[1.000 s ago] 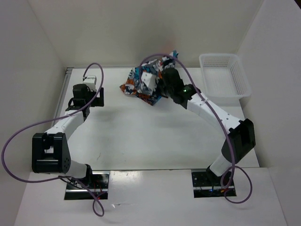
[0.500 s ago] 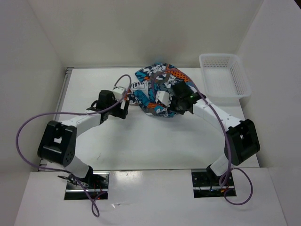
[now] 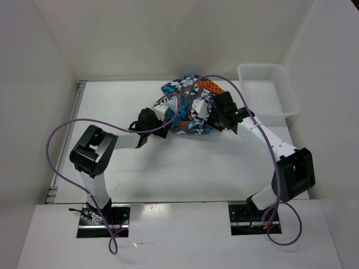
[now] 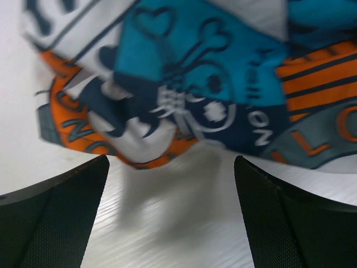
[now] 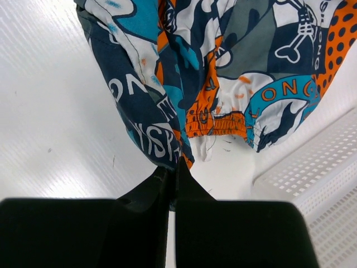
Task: Fold and stack the shorts
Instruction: Flatten the shorts out
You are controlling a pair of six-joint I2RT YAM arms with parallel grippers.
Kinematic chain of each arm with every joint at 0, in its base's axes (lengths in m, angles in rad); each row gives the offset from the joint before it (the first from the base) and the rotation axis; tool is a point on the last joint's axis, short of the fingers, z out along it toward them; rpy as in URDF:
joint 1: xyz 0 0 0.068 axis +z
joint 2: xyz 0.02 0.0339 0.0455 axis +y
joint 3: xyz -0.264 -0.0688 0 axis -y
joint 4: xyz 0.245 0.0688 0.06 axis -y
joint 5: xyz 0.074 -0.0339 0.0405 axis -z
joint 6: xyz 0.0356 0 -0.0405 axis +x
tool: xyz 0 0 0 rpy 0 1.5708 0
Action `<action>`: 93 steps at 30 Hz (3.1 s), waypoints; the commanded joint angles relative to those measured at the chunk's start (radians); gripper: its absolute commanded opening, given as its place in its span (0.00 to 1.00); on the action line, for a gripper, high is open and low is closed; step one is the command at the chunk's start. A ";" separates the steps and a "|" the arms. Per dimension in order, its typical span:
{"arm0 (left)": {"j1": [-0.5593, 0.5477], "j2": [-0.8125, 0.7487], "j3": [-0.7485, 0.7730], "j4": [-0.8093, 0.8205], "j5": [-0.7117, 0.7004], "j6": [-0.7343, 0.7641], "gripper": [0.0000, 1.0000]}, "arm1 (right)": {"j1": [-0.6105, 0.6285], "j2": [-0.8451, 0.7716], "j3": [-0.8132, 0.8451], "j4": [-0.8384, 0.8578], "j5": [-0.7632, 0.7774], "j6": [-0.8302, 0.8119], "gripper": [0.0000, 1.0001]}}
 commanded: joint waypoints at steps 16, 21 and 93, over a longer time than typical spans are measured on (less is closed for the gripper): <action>0.021 0.092 0.104 0.062 -0.010 0.004 0.00 | -0.048 -0.040 0.032 0.068 -0.011 0.045 0.00; 0.172 -0.042 0.202 -0.065 -0.056 0.004 0.00 | -0.081 -0.017 0.053 0.211 0.076 0.054 0.00; 0.450 -0.317 -0.122 -0.742 0.295 0.004 0.00 | 0.123 0.133 -0.309 0.292 0.155 0.062 0.24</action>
